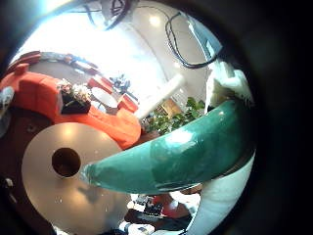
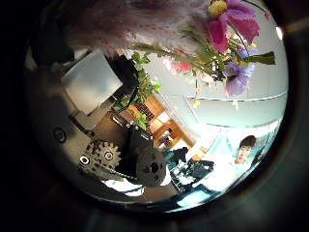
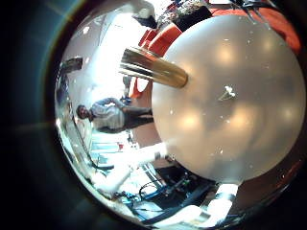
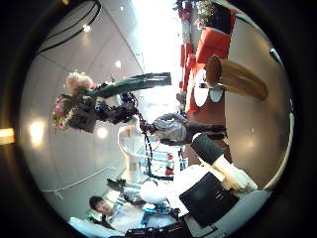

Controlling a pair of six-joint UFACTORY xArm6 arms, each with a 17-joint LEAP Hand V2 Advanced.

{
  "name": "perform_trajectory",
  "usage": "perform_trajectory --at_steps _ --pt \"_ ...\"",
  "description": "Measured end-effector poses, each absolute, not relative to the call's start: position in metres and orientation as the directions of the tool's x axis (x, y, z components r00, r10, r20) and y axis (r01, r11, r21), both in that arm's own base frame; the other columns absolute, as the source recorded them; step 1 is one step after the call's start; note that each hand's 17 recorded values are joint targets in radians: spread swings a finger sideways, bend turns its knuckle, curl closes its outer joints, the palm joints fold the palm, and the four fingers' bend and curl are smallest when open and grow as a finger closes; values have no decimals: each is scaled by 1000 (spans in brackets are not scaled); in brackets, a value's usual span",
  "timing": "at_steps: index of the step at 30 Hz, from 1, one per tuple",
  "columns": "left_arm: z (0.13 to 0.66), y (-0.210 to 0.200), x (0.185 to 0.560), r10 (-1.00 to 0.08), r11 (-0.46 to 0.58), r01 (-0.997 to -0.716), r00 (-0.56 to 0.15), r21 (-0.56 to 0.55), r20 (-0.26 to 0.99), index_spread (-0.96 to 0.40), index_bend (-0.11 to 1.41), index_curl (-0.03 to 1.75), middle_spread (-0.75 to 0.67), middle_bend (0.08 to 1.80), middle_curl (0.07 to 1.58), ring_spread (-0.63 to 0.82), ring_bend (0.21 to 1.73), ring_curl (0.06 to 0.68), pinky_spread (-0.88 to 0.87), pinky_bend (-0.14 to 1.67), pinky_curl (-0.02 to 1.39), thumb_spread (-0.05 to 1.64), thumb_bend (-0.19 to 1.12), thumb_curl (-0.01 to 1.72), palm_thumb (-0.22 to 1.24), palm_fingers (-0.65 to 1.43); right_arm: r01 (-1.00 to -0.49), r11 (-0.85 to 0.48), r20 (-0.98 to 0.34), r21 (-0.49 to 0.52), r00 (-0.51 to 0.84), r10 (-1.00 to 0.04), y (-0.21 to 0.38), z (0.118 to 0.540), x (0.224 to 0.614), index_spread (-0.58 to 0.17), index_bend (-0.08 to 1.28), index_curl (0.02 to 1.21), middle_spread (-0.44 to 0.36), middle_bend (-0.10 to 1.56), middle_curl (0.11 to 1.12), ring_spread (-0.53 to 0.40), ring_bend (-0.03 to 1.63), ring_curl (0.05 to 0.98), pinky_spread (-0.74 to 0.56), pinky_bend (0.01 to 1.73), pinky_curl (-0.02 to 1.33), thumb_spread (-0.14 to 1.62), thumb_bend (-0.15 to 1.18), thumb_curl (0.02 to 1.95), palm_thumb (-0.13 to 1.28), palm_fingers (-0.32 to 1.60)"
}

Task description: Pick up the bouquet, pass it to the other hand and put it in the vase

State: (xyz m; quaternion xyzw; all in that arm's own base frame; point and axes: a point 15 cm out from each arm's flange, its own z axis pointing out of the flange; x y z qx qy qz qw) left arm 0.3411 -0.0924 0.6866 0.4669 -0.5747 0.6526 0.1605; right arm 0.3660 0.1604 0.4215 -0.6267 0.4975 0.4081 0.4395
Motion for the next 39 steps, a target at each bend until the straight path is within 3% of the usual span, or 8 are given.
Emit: perform_trajectory --at_steps 7,13,25,39 --pt "681 -81 355 -333 -321 -739 -497 -592 801 -859 474 1291 -545 1107 1072 -395 1511 559 -542 1304 765 1122 20 932 1067 1056 -982 -122 -950 -145 173 -259 161 418 366 -240 154 288 140 240 339 213 548 259 445 623 382 963 -23 577 797 21" --pt "667 -71 370 -321 -339 -754 -469 -562 823 -861 446 1337 -547 1097 1072 -396 1509 559 -546 1295 772 1127 14 942 1067 1058 -983 -113 -951 -145 170 -259 157 416 367 -239 155 283 138 232 341 209 536 255 443 612 362 963 -20 575 803 42" --pt "650 -62 382 -321 -355 -751 -461 -557 827 -854 407 1407 -554 1083 1079 -397 1502 558 -554 1278 786 1134 3 958 1070 1068 -986 -110 -954 -128 153 -256 156 410 365 -231 157 280 129 220 343 206 517 248 440 589 328 962 -23 575 813 81" --pt "623 -57 392 -307 -360 -766 -442 -533 843 -832 380 1456 -562 1071 1087 -398 1496 558 -561 1262 801 1137 -2 971 1071 1076 -986 -112 -956 -120 145 -254 157 406 366 -229 160 290 108 223 351 198 483 240 447 548 294 962 -23 580 818 141"
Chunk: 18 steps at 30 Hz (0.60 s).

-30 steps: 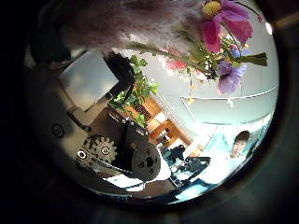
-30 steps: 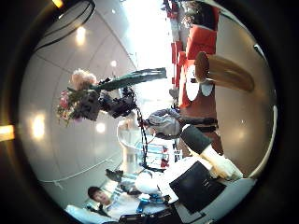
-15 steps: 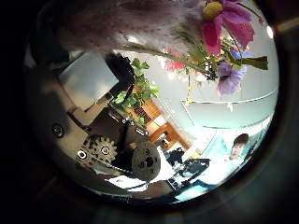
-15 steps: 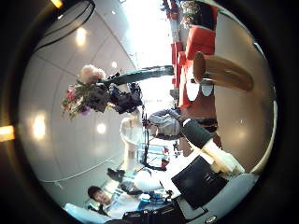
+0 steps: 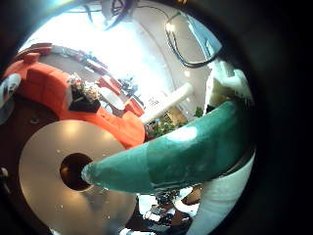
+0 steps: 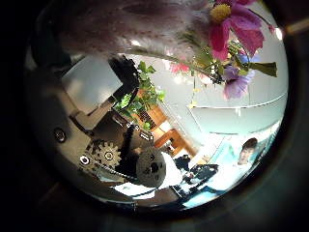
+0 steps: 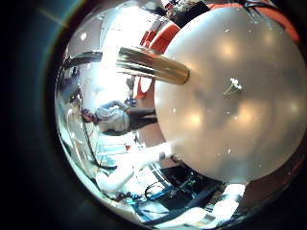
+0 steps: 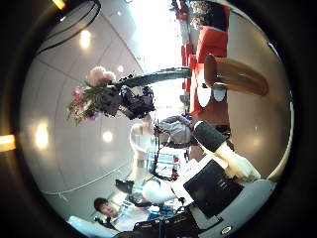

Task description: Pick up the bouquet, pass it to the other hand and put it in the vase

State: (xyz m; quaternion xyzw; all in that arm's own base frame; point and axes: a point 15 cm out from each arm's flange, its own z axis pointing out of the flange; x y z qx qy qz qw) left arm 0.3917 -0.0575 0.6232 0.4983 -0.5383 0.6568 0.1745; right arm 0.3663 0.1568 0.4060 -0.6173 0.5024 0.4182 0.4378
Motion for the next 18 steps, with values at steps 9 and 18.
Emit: perform_trajectory --at_steps 9,18 --pt "594 -57 412 -253 -357 -795 -423 -490 870 -816 364 1479 -564 1069 1089 -399 1493 558 -565 1254 808 1138 -2 975 1070 1079 -988 -104 -956 -112 136 -260 156 400 372 -232 157 287 95 220 352 198 471 239 455 548 287 962 -23 582 818 149" --pt "577 -51 426 -237 -363 -805 -408 -470 882 -794 336 1500 -566 1067 1092 -399 1495 560 -570 1254 817 1123 -7 977 1066 1074 -990 -102 -958 -101 124 -259 156 396 374 -235 159 284 94 214 354 198 463 240 456 545 281 962 -23 582 818 155"
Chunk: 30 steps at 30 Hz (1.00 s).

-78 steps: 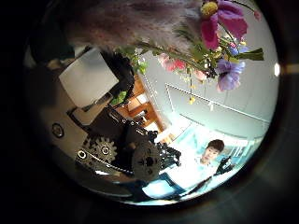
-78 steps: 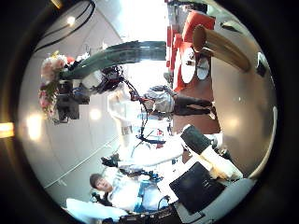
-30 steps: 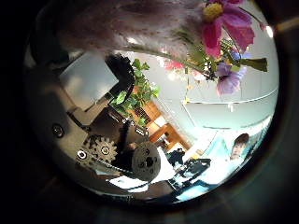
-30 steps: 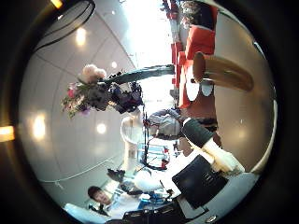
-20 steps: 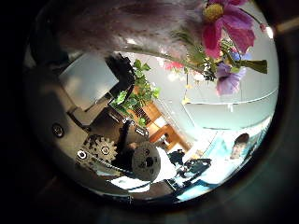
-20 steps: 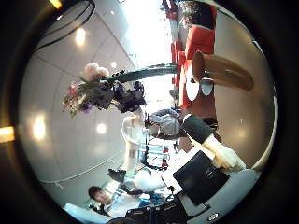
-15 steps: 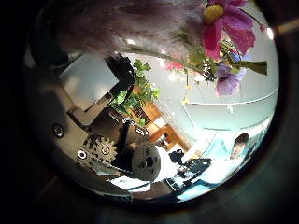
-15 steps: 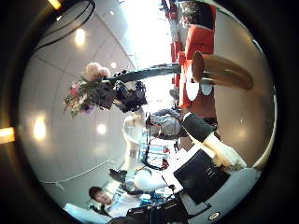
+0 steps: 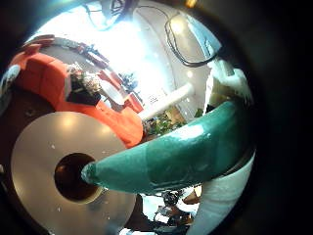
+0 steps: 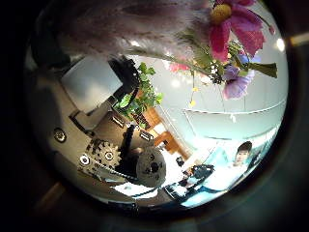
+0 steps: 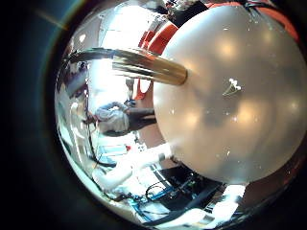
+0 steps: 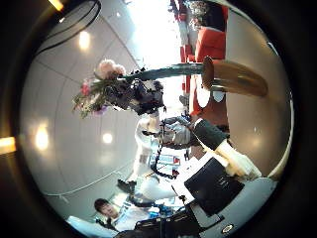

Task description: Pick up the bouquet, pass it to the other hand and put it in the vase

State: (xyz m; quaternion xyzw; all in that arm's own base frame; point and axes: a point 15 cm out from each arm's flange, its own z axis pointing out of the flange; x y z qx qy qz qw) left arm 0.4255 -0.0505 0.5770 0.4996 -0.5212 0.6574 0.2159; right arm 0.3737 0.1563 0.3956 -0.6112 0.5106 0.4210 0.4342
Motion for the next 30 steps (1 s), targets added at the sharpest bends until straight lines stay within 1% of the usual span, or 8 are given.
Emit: perform_trajectory --at_steps 15,17,18,19,20,22,25,30 --pt "529 -54 438 -179 -361 -841 -361 -402 915 -743 197 1465 -558 971 1017 -431 1349 498 -599 1168 723 993 -33 806 841 1077 -991 -100 -959 -93 116 -258 156 391 376 -247 173 301 94 197 350 195 440 238 457 517 267 969 -22 580 814 187" --pt "526 -56 436 -180 -357 -843 -360 -402 915 -733 180 1435 -557 940 987 -451 1254 470 -613 1092 696 985 -52 770 774 921 -991 -100 -959 -92 115 -258 156 391 376 -248 174 305 94 198 350 194 434 237 457 512 265 970 -22 580 814 192" --pt "524 -56 436 -181 -355 -844 -360 -402 915 -717 160 1409 -545 923 982 -434 1152 459 -592 982 686 972 -82 740 697 582 -991 -102 -959 -91 115 -257 157 391 376 -249 174 305 92 196 350 194 431 237 457 510 265 970 -22 580 814 194" --pt "523 -57 435 -184 -352 -844 -362 -405 914 -711 179 1400 -533 926 988 -418 1141 482 -569 956 702 972 -79 728 674 506 -991 -102 -959 -91 115 -257 157 390 376 -250 175 307 91 195 349 194 429 236 457 508 264 970 -22 579 814 196" --pt "523 -57 435 -191 -347 -843 -365 -411 911 -665 176 1351 -447 772 941 -283 1036 448 -363 688 660 957 -106 680 559 -12 -990 -103 -959 -92 116 -257 157 390 376 -250 174 308 91 194 349 194 427 236 457 506 263 970 -22 579 814 197" --pt "520 -58 433 -208 -329 -848 -365 -416 908 -546 85 1254 -186 491 841 -7 950 390 -53 572 603 935 -121 603 373 -298 -990 -102 -959 -93 116 -257 157 390 376 -251 175 311 86 195 348 194 420 235 458 501 262 970 -22 579 814 203" --pt "515 -58 431 -235 -301 -855 -363 -422 902 -334 16 1098 140 288 685 258 825 291 251 470 472 908 -89 513 216 -331 -990 -104 -959 -97 121 -257 157 390 375 -247 175 315 83 192 346 194 414 235 458 495 260 970 -22 579 814 207" --pt "510 -30 440 -285 -378 -803 -372 -460 884 -32 27 828 430 176 538 465 709 234 479 383 393 860 -59 436 110 -252 -989 -107 -958 -100 125 -259 157 390 375 -247 176 322 81 193 342 195 404 233 462 490 259 970 -22 579 814 218"
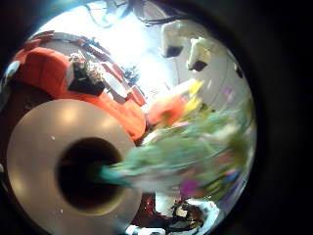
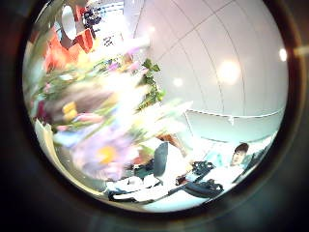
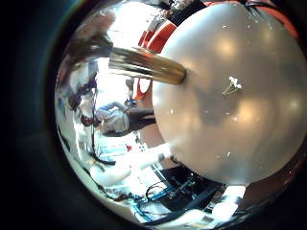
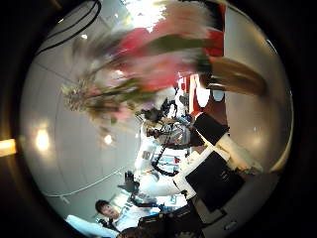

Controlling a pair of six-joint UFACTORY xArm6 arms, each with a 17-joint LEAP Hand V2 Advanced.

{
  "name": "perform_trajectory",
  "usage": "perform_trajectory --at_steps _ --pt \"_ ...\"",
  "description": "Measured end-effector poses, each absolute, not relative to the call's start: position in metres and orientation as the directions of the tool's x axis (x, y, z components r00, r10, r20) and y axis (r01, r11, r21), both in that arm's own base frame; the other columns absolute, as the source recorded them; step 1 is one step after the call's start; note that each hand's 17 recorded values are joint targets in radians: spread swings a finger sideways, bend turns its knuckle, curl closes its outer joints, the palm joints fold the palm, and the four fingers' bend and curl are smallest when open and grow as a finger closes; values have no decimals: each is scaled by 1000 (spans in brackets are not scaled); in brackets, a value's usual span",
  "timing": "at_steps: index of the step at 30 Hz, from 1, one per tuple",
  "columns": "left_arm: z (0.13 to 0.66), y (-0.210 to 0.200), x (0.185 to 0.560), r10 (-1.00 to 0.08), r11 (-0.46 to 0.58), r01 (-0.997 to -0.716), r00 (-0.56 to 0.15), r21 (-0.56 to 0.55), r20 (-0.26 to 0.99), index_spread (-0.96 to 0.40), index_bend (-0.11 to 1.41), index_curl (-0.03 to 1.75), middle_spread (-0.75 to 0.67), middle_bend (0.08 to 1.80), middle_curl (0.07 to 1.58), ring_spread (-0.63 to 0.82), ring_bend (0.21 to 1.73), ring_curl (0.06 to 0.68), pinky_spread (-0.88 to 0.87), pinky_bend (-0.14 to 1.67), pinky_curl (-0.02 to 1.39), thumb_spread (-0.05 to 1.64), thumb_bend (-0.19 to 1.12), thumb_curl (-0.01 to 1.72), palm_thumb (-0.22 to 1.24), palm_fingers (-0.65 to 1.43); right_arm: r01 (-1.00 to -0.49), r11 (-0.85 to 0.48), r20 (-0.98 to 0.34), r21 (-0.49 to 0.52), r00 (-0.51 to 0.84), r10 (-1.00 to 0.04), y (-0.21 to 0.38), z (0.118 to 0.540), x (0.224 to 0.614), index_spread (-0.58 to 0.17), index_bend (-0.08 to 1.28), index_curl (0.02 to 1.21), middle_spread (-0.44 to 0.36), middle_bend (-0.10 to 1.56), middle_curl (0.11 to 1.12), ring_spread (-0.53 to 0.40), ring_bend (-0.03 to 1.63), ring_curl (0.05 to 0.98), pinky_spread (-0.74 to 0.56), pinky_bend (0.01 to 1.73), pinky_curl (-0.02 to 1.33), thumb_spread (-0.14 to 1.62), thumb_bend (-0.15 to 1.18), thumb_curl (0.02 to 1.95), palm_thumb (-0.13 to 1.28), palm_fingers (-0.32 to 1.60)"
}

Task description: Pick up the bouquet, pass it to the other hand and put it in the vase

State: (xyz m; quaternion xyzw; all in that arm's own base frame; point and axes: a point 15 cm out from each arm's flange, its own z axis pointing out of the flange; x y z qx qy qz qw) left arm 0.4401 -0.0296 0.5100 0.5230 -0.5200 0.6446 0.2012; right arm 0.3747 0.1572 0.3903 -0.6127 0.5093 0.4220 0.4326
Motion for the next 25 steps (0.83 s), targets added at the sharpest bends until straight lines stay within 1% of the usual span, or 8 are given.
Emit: perform_trajectory --at_steps 2,5,7,10,14,18,21,25 --pt "507 -21 440 -285 -405 -795 -360 -452 888 48 45 735 486 168 499 506 677 220 514 358 375 843 -50 420 96 -227 -989 -108 -957 -102 127 -261 157 391 374 -248 179 325 81 189 340 191 401 233 465 489 257 970 -20 581 817 223" --pt "506 -7 438 -290 -428 -784 -351 -449 890 114 67 637 526 163 459 544 647 208 538 329 357 832 -43 402 88 -200 -989 -109 -956 -103 129 -264 157 391 374 -249 181 330 80 190 338 188 396 232 466 485 256 970 -21 583 818 232" --pt "511 -4 430 -285 -428 -783 -356 -451 890 153 84 558 551 162 424 568 622 200 553 308 344 825 -39 389 88 -177 -989 -110 -956 -103 128 -264 156 391 373 -250 181 331 80 191 337 186 392 231 466 482 256 970 -22 583 818 236" --pt "516 -9 422 -284 -426 -784 -358 -451 890 177 100 483 563 165 390 584 596 194 556 285 333 821 -38 377 90 -150 -988 -118 -956 -98 127 -263 157 390 371 -252 180 334 81 189 335 186 391 232 466 478 254 970 -22 585 818 242" --pt "528 -7 411 -298 -440 -771 -357 -460 885 193 119 413 564 166 353 599 574 189 559 263 323 819 -38 366 89 -118 -988 -124 -958 -91 121 -260 158 387 372 -252 179 336 81 190 333 185 394 234 466 473 251 970 -22 586 818 249" --pt "543 -12 401 -314 -445 -766 -352 -464 882 197 130 364 560 169 325 605 558 188 560 244 317 821 -35 357 96 -98 -986 -136 -958 -97 129 -256 158 384 373 -253 178 338 72 191 332 186 396 235 469 471 252 970 -22 587 818 259" --pt "553 -6 391 -354 -457 -750 -340 -478 871 194 136 338 557 172 310 607 547 188 560 237 315 822 -36 352 97 -84 -982 -158 -953 -100 140 -269 155 381 371 -255 181 340 69 190 332 186 391 234 472 471 251 966 -23 587 815 264" --pt "553 -7 385 -385 -443 -755 -326 -483 863 193 144 314 552 176 294 611 535 188 560 226 312 828 -36 346 99 -72 -980 -161 -945 -118 161 -286 148 381 381 -255 177 341 67 190 331 186 383 233 474 474 251 963 -22 588 814 260"
